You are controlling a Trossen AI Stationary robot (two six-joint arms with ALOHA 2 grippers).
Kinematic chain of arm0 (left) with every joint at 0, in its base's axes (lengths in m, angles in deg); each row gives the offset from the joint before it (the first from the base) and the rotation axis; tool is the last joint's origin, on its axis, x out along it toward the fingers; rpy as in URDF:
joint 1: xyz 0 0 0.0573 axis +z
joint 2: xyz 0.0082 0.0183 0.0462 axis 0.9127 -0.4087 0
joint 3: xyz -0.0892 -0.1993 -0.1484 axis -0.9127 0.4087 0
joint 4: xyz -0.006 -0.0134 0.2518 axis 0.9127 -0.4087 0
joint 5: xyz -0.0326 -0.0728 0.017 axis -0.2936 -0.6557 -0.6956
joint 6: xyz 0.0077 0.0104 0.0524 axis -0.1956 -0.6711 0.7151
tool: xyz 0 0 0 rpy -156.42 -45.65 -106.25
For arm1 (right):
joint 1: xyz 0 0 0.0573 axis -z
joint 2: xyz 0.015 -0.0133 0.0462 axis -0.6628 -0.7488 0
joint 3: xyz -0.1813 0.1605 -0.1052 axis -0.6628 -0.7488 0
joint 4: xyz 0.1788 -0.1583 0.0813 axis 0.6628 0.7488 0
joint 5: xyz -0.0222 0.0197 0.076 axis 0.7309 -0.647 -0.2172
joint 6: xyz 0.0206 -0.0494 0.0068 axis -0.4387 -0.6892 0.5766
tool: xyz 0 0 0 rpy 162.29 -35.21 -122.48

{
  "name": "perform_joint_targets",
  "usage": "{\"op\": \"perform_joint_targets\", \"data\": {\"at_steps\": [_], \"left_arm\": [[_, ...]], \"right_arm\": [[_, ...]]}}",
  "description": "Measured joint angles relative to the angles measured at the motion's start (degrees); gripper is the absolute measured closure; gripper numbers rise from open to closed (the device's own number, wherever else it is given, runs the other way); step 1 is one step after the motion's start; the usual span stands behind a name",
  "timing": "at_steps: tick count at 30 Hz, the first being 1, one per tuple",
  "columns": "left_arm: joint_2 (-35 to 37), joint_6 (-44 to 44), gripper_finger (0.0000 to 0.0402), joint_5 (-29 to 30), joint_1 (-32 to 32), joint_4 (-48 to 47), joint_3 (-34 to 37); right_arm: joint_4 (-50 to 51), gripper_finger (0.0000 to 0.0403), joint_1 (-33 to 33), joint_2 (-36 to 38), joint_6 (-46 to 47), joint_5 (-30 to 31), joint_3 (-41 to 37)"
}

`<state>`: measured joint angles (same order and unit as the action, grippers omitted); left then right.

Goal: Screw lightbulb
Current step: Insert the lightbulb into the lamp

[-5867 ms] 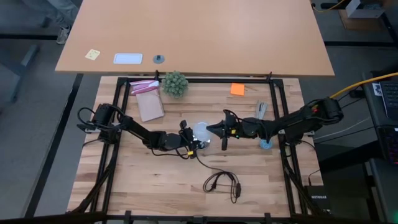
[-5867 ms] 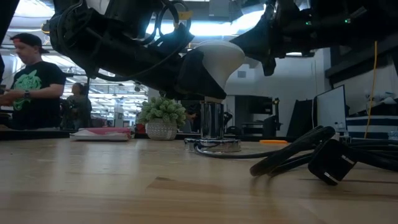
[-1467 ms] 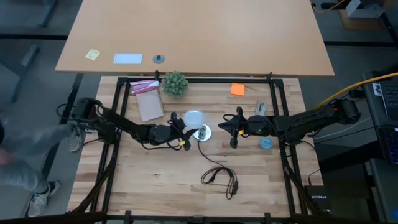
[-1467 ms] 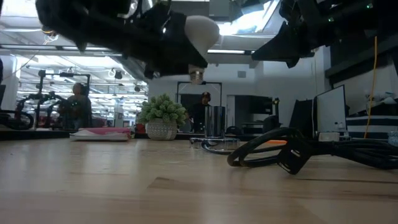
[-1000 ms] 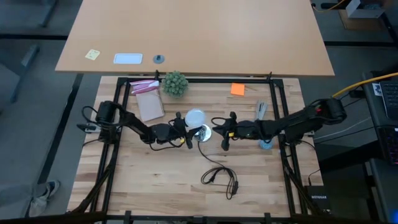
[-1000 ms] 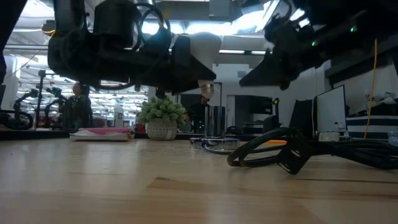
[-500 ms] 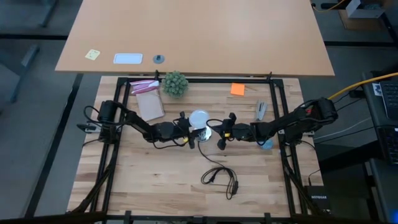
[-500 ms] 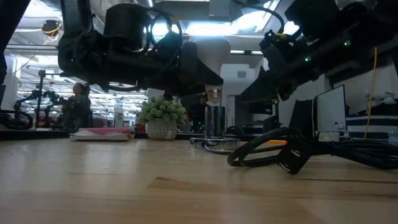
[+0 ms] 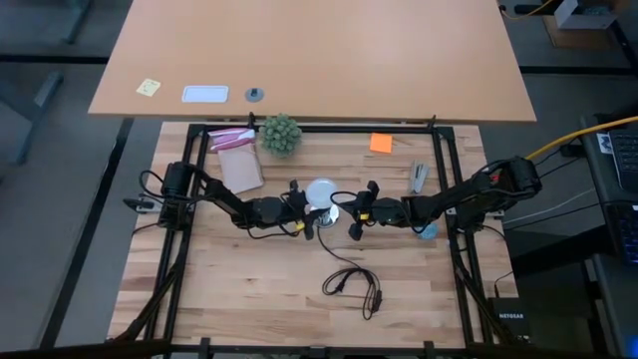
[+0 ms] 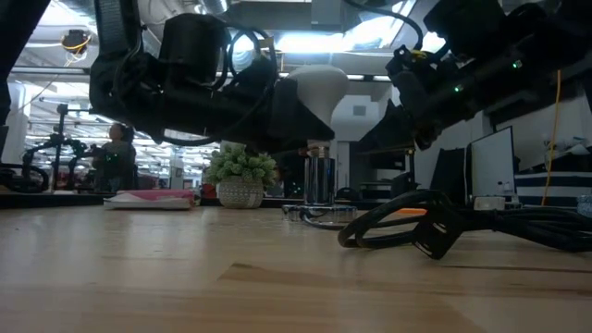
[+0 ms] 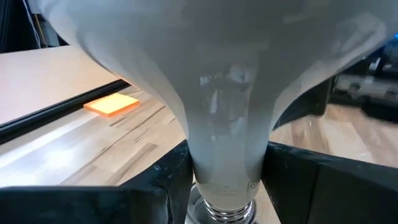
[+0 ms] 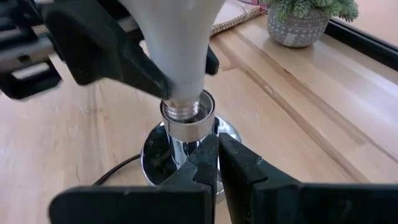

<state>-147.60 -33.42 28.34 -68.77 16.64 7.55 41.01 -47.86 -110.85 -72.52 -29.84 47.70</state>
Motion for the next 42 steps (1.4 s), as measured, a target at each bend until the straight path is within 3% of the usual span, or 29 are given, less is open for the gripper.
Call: {"op": "perform_joint_targets", "data": {"at_steps": [18,24,34,38,42], "left_arm": [[0.0,1.5,0.0247,0.0,0.0,-4.1,-0.1],[0.0,1.3,0.0247,0.1,-0.1,-4.2,-0.1],[0.0,1.2,0.0247,0.1,-0.1,-4.5,-0.1],[0.0,1.0,0.0247,0.1,-0.1,-4.6,-0.1],[0.0,-0.2,0.0247,0.1,-0.1,-4.6,0.0]], "right_arm": [[-2.1,0.0382,0.0,0.0,-0.8,-0.2,0.0],[-7.1,0.0382,0.0,0.2,-6.6,-0.6,0.0],[-3.6,0.0382,-0.1,8.6,-10.8,7.3,0.0],[-5.6,0.0382,-0.1,12.4,-12.2,6.8,0.0],[-11.7,0.0382,0.0,13.3,-12.6,1.6,0.0]]}}
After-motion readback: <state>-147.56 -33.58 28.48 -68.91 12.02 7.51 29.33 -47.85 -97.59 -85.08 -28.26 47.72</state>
